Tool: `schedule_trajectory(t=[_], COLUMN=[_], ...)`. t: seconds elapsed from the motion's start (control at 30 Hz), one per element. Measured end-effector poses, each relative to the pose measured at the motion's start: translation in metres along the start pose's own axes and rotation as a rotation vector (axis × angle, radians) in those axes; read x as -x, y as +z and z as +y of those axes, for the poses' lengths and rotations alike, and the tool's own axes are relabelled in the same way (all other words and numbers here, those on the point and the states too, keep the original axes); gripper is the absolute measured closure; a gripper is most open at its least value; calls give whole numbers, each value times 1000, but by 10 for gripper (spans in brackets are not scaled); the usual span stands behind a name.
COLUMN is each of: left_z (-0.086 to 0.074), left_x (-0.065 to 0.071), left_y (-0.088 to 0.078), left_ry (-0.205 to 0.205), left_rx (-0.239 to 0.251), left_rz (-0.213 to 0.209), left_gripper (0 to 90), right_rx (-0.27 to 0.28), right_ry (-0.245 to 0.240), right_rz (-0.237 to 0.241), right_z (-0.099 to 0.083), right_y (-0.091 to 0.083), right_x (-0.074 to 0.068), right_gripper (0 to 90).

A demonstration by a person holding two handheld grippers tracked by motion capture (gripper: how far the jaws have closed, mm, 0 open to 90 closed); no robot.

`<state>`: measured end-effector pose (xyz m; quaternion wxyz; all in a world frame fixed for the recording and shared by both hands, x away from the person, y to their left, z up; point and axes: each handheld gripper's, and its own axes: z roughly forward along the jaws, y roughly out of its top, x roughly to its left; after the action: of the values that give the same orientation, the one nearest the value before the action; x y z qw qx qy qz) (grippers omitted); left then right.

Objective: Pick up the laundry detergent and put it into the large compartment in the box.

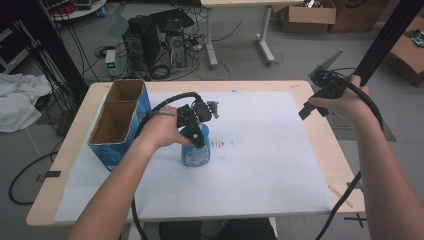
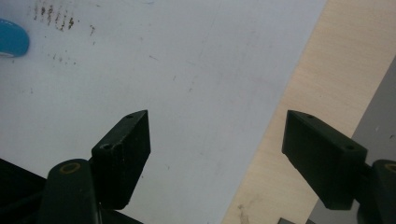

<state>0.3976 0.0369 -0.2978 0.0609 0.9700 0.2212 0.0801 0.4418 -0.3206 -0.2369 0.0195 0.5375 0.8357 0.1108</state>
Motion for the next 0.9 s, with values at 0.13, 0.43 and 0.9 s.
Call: schedule_trajectory(t=[0.13,0.43,0.9], left_z=[0,1,3], left_x=[0,-1,-2], left_y=[1,2,2], left_ry=[1,4,11], left_rx=[-11,-10,-17], left_rz=[10,-1,-61], left_gripper=[154,167,300], right_rx=[1,-2,-2], right_ry=[-1,3,3], right_rz=[1,5,11], right_z=[0,-1,-2], right_y=[1,2,4], right_x=[0,1,3], right_gripper=[238,240,240])
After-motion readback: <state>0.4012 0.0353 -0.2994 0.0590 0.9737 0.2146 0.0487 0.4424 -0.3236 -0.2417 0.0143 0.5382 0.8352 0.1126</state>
